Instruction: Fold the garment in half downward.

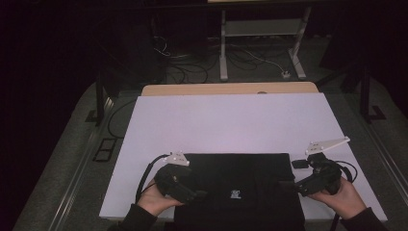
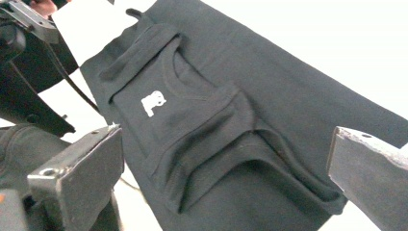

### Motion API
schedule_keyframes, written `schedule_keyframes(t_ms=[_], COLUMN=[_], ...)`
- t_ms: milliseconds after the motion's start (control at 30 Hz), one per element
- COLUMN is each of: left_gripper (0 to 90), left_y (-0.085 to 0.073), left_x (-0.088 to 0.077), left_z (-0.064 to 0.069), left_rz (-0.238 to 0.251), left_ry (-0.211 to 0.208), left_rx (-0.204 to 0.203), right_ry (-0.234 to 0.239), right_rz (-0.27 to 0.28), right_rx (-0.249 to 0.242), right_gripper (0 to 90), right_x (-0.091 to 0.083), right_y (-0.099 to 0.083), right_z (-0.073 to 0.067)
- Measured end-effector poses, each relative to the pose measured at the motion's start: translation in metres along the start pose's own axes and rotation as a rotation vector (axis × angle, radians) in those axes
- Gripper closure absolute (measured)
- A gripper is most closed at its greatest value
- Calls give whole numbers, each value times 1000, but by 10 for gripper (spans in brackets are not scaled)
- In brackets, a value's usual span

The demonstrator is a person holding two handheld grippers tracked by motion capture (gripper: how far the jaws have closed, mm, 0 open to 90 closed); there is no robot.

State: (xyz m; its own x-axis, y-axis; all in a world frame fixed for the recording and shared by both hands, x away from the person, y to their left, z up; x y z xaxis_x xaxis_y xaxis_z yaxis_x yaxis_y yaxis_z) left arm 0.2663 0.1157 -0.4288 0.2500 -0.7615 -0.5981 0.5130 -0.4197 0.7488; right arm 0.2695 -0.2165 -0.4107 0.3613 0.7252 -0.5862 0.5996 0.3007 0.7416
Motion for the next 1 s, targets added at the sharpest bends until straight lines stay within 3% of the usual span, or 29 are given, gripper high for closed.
schedule_keyframes(t_ms=[400, 700, 1000], left_gripper=[0, 0, 0], left_y=[10, 23, 32], left_x=[-10, -20, -21], left_z=[-10, -17, -29], left_rz=[26, 54, 70], left_ry=[30, 50, 70], left_rx=[15, 40, 46], right_ry=[-33, -88, -111], right_rz=[26, 41, 74], right_rx=[-12, -18, -7], right_gripper=[0, 0, 0], right_x=[-14, -21, -26], right_y=[13, 20, 30], right_z=[13, 26, 37])
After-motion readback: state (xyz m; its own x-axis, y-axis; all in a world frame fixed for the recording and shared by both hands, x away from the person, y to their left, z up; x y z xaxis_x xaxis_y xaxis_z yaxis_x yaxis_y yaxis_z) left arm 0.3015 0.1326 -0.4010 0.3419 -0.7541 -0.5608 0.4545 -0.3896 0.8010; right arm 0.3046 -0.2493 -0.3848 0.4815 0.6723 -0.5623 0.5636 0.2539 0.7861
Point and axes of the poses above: each handheld gripper's, and its own axes: x roughly forward along the jaws, y roughly out of its top, z roughly to its right, the point moved 6 cm from there along x, roughly forward along the jaws, and after that the axes turned 8 degrees about z, right-handed, at the moved point
